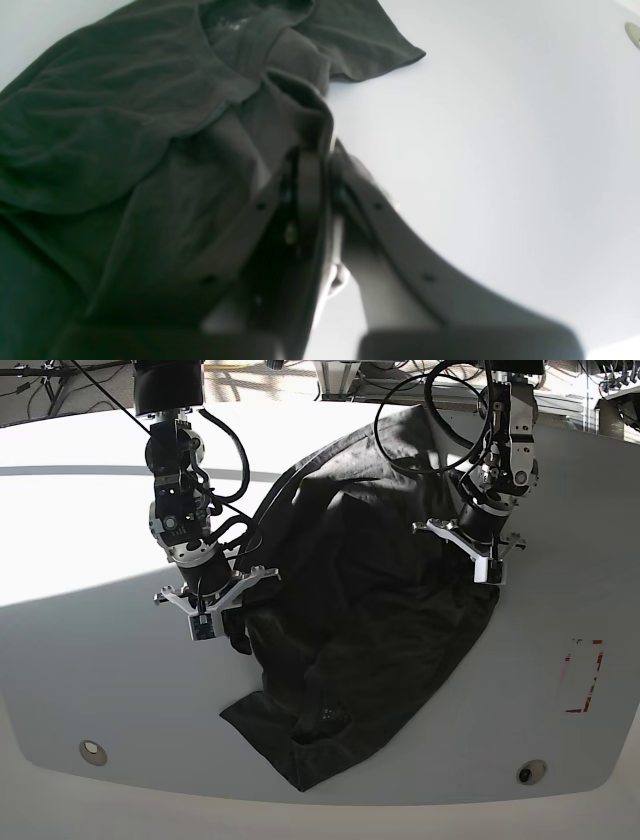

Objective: Fold the T-shirt properly
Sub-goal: 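Hold the right grip and drag the left gripper's edge outward, then lift the shirt with both grippers and pull them apart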

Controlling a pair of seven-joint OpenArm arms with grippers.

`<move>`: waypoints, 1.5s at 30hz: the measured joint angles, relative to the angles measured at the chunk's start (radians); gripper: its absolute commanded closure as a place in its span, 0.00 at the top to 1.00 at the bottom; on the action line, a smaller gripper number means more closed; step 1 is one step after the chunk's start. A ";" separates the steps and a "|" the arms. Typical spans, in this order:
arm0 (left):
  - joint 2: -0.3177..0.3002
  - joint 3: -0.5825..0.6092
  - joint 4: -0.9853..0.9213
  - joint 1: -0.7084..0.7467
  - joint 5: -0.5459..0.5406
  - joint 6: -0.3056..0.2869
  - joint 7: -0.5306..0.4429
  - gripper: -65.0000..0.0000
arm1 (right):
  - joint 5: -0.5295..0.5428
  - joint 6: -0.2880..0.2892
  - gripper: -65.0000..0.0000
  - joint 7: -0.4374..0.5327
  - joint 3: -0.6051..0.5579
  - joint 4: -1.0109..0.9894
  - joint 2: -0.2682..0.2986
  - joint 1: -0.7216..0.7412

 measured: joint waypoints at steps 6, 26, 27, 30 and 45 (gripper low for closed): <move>-0.004 -0.040 0.039 0.014 -0.001 -0.003 0.037 0.00 | 0.000 0.000 0.00 -0.003 0.001 0.013 0.008 -0.004; -0.025 -0.154 0.238 -0.031 0.013 -0.030 0.145 0.00 | 0.003 0.004 0.00 -0.006 0.009 0.134 0.033 -0.025; -0.026 -0.162 0.254 -0.033 0.023 -0.034 0.165 0.00 | 0.003 0.003 0.00 -0.008 0.009 0.139 0.034 -0.022; -0.040 -0.179 0.296 -0.050 0.026 -0.045 0.168 0.00 | 0.000 0.004 0.00 -0.007 0.009 0.145 0.034 -0.009; -0.084 -0.193 0.434 -0.251 0.066 -0.036 0.170 0.00 | -0.003 0.030 0.00 -0.018 0.008 0.151 0.113 0.165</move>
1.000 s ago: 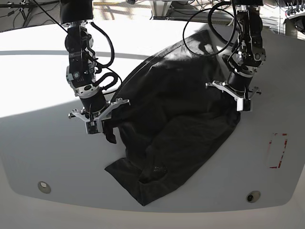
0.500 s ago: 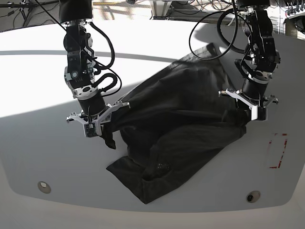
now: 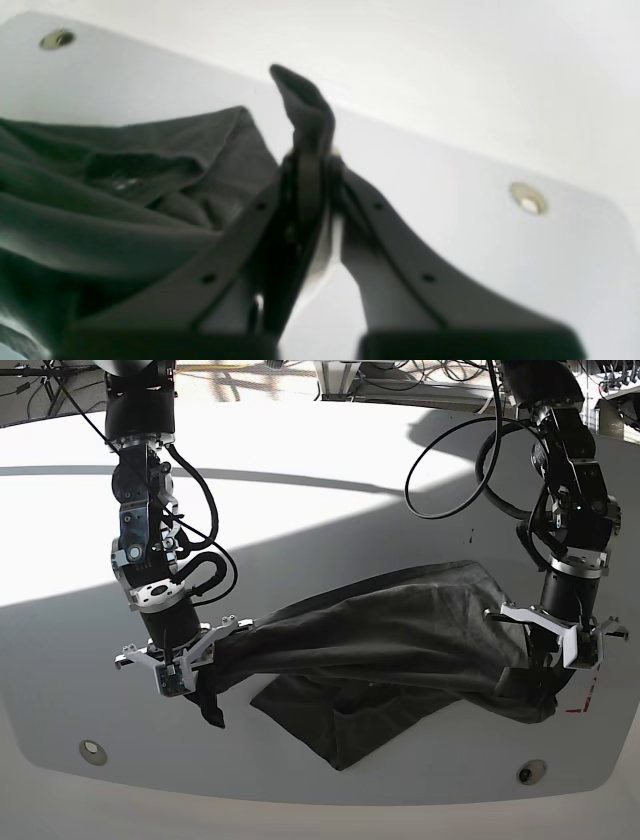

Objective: Fold the T-shirt properly
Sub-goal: 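Lift the shirt with both grippers and pull them apart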

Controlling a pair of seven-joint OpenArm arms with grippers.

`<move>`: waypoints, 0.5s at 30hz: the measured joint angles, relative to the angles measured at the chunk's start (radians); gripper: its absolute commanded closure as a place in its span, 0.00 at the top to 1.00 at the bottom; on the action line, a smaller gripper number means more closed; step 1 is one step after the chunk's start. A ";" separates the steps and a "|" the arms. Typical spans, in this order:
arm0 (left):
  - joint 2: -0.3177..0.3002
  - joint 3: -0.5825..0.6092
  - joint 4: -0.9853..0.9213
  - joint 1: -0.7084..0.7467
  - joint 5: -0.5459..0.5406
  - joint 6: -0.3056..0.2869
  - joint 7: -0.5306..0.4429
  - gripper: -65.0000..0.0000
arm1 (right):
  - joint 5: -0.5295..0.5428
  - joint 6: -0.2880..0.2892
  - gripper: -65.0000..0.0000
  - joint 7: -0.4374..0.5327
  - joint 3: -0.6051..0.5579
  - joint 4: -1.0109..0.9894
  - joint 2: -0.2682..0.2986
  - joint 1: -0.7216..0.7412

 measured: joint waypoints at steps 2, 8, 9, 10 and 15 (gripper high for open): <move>-0.009 0.005 0.000 -0.019 -0.001 -0.001 0.006 0.00 | 0.000 0.003 0.00 -0.007 0.000 0.000 0.010 0.026; -0.054 0.014 -0.002 -0.097 -0.024 -0.015 0.058 0.00 | 0.007 0.041 0.00 -0.094 0.001 -0.007 0.058 0.139; -0.058 0.011 -0.001 -0.123 -0.025 -0.011 0.056 0.00 | 0.005 0.036 0.00 -0.089 0.003 -0.007 0.064 0.160; -0.061 0.010 0.000 -0.135 -0.026 -0.006 0.054 0.00 | 0.002 0.033 0.00 -0.087 0.007 -0.007 0.071 0.178; -0.072 0.004 0.002 -0.209 -0.039 -0.009 0.063 0.00 | 0.003 0.022 0.00 -0.097 0.013 -0.002 0.095 0.242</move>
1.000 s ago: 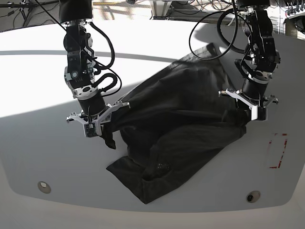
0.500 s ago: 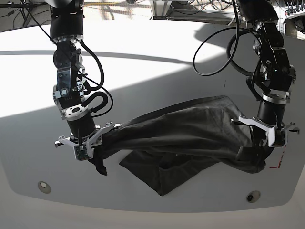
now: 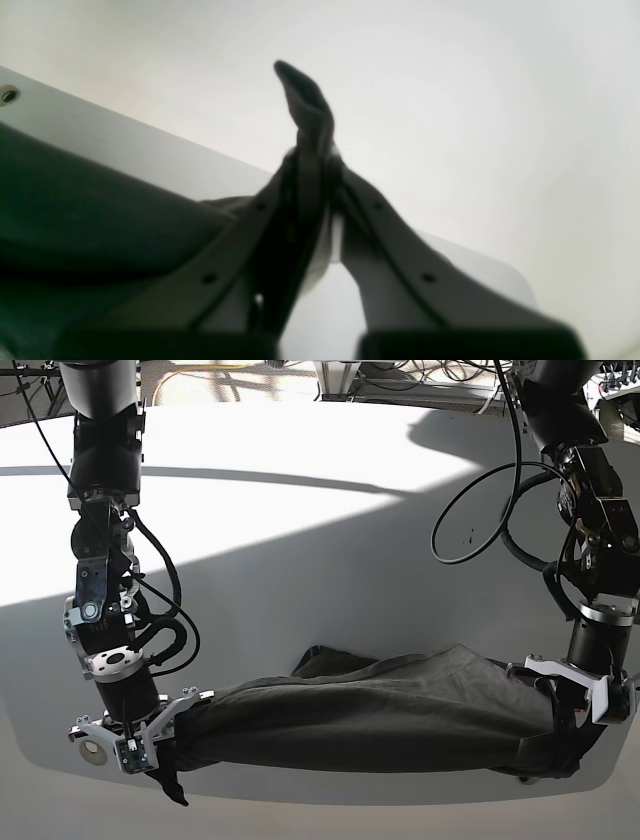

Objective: Fold the T-shirt properly
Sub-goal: 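Lift the shirt with both grippers and pull them apart, then swing the held shirt back and lay it flat on the table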

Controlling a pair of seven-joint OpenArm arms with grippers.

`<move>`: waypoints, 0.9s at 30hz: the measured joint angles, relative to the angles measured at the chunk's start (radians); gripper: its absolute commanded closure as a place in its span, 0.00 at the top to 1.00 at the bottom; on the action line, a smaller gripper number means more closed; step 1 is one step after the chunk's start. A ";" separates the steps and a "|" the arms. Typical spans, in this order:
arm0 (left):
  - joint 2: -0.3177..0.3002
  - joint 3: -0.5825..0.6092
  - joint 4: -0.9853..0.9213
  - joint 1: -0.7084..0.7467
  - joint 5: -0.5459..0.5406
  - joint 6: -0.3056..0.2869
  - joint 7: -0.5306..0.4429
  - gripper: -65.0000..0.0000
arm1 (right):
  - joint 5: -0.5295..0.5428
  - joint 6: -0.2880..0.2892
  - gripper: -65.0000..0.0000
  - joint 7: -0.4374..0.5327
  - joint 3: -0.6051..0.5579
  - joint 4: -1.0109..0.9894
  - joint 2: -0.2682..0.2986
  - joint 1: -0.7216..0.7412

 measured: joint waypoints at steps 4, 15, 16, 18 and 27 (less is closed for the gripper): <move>-0.007 -0.006 -0.005 -0.062 0.002 -0.003 0.027 0.00 | 0.007 0.003 0.00 -0.018 0.005 0.000 0.016 0.061; 0.012 -0.030 -0.025 -0.193 0.012 -0.026 0.127 0.00 | 0.047 0.030 0.00 -0.109 0.013 0.012 0.045 0.183; 0.012 -0.032 -0.025 -0.209 0.008 -0.026 0.122 0.00 | 0.049 0.031 0.00 -0.107 0.017 0.012 0.048 0.196; 0.011 -0.038 -0.023 -0.224 0.005 -0.026 0.105 0.00 | 0.049 0.029 0.00 -0.105 0.027 0.014 0.055 0.218; 0.009 -0.041 -0.017 -0.209 0.012 -0.027 0.072 0.00 | 0.081 0.013 0.00 -0.139 0.074 0.026 0.100 0.218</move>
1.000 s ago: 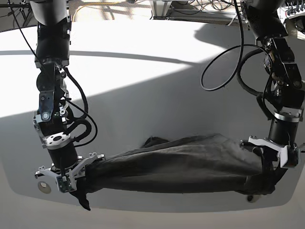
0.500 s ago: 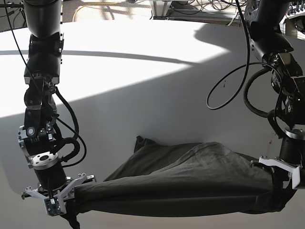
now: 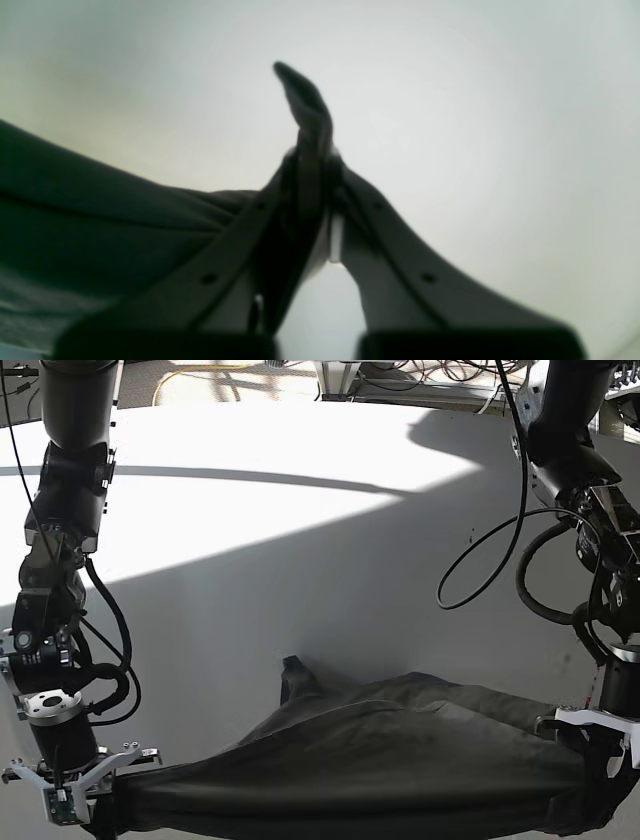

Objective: Fold the T-shirt properly
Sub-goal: 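Swing the held shirt back and lay it flat on the table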

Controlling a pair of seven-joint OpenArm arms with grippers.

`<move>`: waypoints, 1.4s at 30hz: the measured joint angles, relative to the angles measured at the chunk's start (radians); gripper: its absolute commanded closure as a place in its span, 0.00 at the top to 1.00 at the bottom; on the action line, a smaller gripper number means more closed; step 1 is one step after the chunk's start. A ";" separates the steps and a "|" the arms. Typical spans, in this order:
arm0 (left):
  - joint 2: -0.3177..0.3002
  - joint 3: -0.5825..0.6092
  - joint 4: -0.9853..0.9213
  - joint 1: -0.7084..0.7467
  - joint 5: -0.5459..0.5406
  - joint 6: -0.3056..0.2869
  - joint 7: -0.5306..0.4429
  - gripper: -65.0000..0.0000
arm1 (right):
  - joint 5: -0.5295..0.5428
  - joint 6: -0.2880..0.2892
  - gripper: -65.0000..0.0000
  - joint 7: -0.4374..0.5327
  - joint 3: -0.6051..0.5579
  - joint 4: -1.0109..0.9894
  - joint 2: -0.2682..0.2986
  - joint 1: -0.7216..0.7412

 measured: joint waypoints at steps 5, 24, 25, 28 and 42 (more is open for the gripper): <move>0.010 0.002 0.008 0.131 0.002 -0.055 -0.006 0.00 | -0.016 -0.002 0.00 0.014 0.011 0.020 -0.007 -0.133; 0.048 -0.118 0.006 0.621 -0.002 -0.048 0.059 0.00 | -0.033 0.047 0.00 0.004 0.180 0.114 -0.214 -0.674; 0.048 -0.118 0.004 0.612 0.003 -0.047 0.068 0.00 | -0.033 0.047 0.00 -0.006 0.171 0.106 -0.214 -0.665; 0.047 -0.119 0.005 0.534 -0.005 -0.046 0.043 0.00 | -0.032 0.044 0.00 0.008 0.148 0.101 -0.187 -0.599; 0.058 -0.117 0.008 0.559 0.008 -0.032 0.066 0.00 | 0.005 0.057 0.00 -0.049 0.164 0.098 -0.145 -0.562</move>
